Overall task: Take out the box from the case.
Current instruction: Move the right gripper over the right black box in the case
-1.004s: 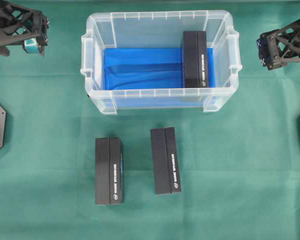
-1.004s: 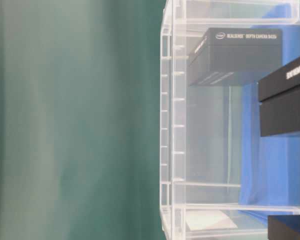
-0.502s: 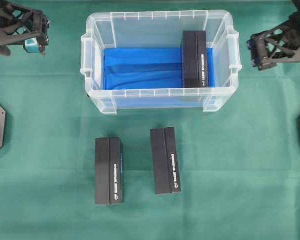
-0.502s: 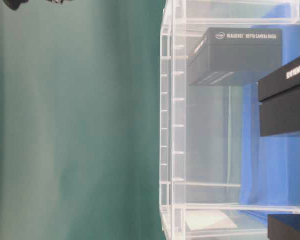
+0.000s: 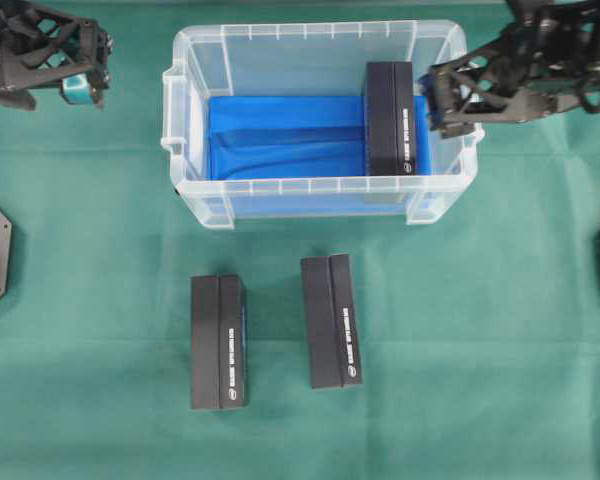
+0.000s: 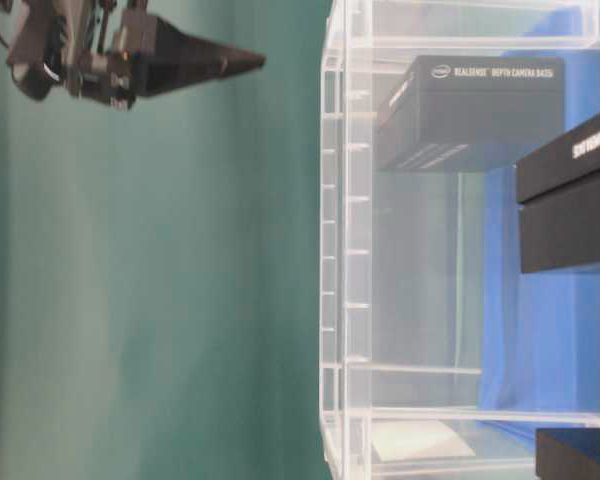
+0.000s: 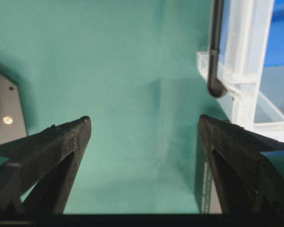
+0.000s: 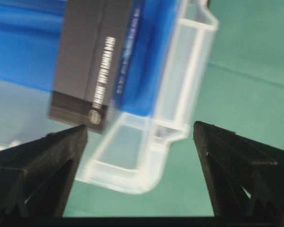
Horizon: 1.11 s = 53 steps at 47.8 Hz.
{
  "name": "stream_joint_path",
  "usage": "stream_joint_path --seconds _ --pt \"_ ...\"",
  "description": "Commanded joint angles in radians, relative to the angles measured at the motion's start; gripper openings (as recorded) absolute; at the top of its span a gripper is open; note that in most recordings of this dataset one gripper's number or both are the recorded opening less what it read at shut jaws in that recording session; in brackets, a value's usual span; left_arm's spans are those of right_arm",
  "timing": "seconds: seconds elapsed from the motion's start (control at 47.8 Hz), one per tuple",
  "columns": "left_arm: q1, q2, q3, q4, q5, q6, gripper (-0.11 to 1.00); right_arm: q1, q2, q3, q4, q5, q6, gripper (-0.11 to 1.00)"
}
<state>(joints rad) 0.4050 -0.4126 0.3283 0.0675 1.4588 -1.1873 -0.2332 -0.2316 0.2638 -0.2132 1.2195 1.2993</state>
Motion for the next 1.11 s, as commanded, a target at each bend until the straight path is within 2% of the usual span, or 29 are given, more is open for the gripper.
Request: stream_joint_path --seconds 0.0,0.46,1.088 --pt "0.002 -0.003 -0.021 0.0 -0.008 0.002 0.96 0.009 0.021 -0.052 -0.003 -0.008 0.006 0.91" --pt "0.0 -0.012 -0.015 0.0 -0.023 0.02 0.96 0.018 0.167 -0.186 -0.005 -0.026 0.011 0.91" --pt "-0.014 -0.014 -0.011 0.0 -0.028 0.018 0.96 0.018 0.17 -0.184 -0.009 -0.02 0.028 0.91"
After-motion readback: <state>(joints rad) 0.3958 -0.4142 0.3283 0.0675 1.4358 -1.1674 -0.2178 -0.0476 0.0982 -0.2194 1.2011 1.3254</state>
